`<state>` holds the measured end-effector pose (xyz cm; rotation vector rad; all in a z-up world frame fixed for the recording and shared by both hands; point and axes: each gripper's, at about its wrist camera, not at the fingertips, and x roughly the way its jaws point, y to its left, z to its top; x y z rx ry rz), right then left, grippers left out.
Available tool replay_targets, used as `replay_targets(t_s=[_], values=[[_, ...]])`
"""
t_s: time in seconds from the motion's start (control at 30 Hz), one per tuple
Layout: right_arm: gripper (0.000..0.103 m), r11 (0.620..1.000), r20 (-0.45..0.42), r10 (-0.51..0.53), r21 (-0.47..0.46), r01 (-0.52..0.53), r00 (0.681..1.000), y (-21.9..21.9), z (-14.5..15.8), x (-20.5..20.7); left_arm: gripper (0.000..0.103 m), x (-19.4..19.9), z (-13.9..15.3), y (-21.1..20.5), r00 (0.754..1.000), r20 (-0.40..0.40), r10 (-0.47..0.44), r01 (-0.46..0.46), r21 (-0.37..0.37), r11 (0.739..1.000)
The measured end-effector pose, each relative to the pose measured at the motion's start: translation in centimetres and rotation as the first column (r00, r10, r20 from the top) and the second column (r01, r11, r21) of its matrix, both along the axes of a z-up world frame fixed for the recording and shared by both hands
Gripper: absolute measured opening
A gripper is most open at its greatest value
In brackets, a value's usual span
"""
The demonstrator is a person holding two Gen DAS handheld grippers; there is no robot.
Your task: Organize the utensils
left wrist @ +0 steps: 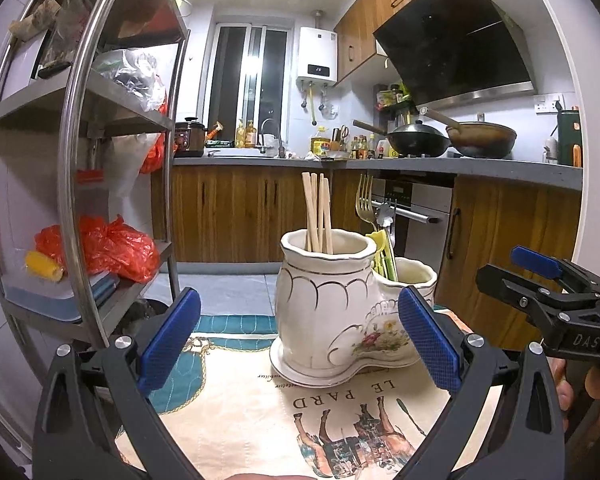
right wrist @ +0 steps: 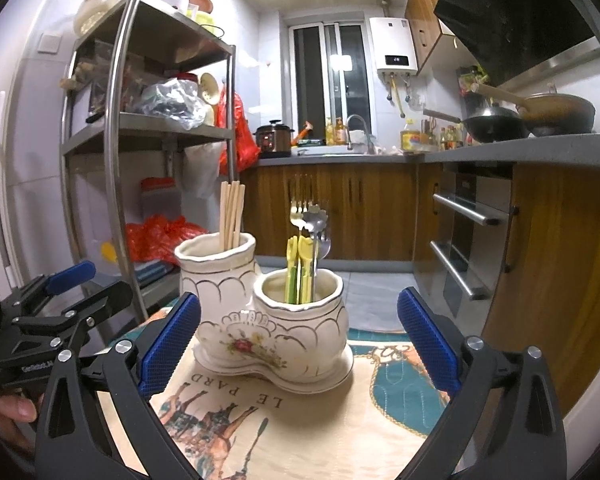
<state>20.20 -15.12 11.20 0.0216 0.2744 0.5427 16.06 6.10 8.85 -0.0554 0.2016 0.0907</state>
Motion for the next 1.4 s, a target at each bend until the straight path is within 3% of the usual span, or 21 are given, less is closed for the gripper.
replay_targets(t_s=[1.4], values=[[0.098, 1.000, 0.004, 0.011, -0.009, -0.011, 1.000, 0.51, -0.33, -0.37, 0.098, -0.07, -0.12, 0.13, 1.000, 0.000, -0.018, 0.018, 0.023, 1.000]])
